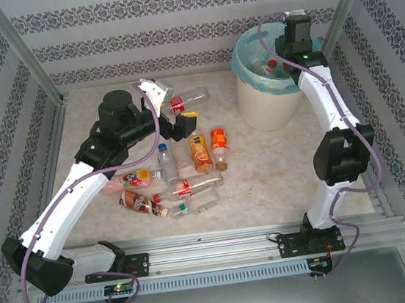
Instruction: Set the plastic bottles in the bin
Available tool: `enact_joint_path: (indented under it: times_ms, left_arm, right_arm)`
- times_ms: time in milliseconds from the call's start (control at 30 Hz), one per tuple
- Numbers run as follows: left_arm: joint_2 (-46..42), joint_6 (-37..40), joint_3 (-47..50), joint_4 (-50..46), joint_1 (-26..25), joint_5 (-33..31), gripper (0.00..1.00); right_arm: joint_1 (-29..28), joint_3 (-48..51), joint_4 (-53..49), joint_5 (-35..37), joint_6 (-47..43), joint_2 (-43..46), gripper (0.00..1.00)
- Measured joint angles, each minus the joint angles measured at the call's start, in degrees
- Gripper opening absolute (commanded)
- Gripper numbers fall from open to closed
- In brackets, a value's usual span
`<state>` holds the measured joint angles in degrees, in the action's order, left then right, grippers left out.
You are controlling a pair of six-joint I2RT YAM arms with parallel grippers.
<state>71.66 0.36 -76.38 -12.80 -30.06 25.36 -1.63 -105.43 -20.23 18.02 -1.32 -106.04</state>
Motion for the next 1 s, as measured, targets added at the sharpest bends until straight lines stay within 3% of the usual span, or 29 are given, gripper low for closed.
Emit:
enact_joint_path:
  times_ms: [367,433,600,733,1000]
  left_arm:
    - [1.33,-0.44,-0.04,-0.13,0.0,0.02,1.0]
    - [1.88,-0.46,-0.22,-0.13,0.0,0.04,1.0]
    - [4.37,-0.68,-0.87,-0.28,0.0,0.76,1.0]
    - [5.25,-0.87,-0.9,-0.57,0.0,1.16,1.0]
    - [5.22,-0.9,-1.86,-0.76,0.0,1.18,1.0]
  right_arm:
    - [1.55,0.61,-1.97,-3.28,3.63,-5.31,0.13]
    - [1.92,0.59,-2.64,-3.91,4.31,-5.84,0.31]
    - [2.19,-1.09,-5.42,-5.7,6.01,-5.97,0.61]
    - [2.12,-4.35,-6.86,-6.8,7.17,-4.96,0.68]
    - [-0.31,-10.1,-8.76,-7.26,7.41,1.05,0.68]
